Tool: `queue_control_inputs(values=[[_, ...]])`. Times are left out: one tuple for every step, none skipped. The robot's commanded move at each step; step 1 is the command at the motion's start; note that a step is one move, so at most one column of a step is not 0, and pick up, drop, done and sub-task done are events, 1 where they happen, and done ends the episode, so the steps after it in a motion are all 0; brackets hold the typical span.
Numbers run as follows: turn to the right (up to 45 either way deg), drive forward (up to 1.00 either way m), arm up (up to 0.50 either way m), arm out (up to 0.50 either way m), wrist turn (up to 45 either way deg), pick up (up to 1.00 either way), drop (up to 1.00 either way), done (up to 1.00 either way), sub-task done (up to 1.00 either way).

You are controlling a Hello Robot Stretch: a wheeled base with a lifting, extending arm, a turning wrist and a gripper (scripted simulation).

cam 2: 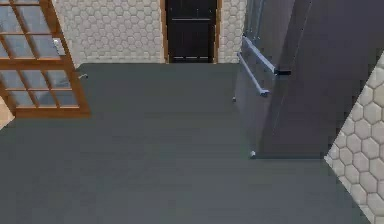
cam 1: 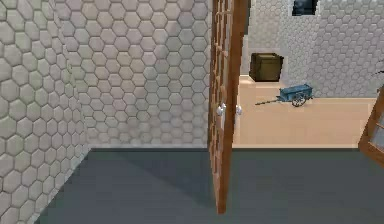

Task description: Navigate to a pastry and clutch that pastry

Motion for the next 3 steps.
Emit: queue_control_inputs(values=[[45.0, 0.0, 0.0, 0.0, 0.0, 0.0, 0.0, 0.0, 0.0], [42.0, 0.0, 0.0, 0.0, 0.0, 0.0, 0.0, 0.0, 0.0], [0.0, 0.2, 0.0, 0.0, 0.0, 0.0, 0.0, 0.0, 0.0]])
